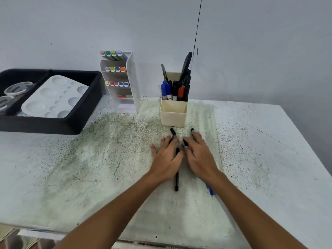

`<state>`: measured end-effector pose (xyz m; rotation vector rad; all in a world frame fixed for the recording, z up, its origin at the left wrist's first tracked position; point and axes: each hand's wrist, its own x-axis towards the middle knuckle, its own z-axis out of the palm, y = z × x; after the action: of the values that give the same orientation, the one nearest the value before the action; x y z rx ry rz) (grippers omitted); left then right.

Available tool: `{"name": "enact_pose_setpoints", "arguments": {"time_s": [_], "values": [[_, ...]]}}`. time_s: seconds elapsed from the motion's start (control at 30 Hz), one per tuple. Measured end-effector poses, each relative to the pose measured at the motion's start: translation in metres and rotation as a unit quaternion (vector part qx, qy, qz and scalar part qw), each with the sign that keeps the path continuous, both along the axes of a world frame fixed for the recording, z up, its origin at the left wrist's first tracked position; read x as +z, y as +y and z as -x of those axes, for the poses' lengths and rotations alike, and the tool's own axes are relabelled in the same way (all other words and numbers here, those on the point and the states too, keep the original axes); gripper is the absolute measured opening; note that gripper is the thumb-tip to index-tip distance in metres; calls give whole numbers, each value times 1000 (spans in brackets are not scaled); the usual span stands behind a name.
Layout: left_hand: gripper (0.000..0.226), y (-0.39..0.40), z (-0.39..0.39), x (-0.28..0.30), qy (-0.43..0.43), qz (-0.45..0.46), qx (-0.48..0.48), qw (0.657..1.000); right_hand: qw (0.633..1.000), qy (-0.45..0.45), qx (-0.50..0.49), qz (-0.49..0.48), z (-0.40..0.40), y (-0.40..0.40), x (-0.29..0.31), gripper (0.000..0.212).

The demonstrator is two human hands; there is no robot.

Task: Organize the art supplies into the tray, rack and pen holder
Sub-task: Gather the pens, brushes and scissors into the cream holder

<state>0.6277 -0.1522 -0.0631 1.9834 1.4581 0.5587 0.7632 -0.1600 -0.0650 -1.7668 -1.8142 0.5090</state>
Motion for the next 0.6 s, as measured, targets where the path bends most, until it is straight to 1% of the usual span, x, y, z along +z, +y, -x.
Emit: {"name": "enact_pose_setpoints", "arguments": {"time_s": [0.03, 0.07, 0.1, 0.17, 0.23, 0.3, 0.37, 0.43, 0.5, 0.57, 0.6], "values": [[72, 2, 6, 1, -21, -5, 1, 1000, 998, 65, 2, -10, -1, -2, 4, 42], [75, 5, 15, 2, -20, -19, -14, 1000, 994, 103, 1, -18, -5, -3, 6, 44], [80, 9, 26, 2, -4, -37, -44, 998, 993, 113, -1, -22, -9, -4, 8, 46], [96, 18, 50, 1, 58, -70, -142, 986, 997, 80, -3, -9, -20, -7, 8, 50], [112, 26, 66, 1, 134, -97, -224, 960, 1000, 5, 11, 7, -25, -11, 2, 52], [121, 32, 69, 1, 186, -113, -262, 940, 997, -67, 34, -1, -22, -14, -6, 50], [125, 37, 62, 2, 205, -115, -278, 931, 995, -89, 38, -16, -13, -12, -11, 55], [126, 40, 53, 0, 198, -113, -281, 932, 998, -61, 22, -27, -3, -7, -11, 51], [121, 39, 47, -3, 168, -123, -268, 941, 999, 25, 4, -36, 1, -2, -9, 46], [111, 36, 46, -4, 123, -143, -248, 950, 993, 114, -9, -35, -1, 0, -4, 49], [106, 34, 49, -4, 93, -150, -238, 955, 990, 138, 0, -26, -6, -1, 0, 51]]}}
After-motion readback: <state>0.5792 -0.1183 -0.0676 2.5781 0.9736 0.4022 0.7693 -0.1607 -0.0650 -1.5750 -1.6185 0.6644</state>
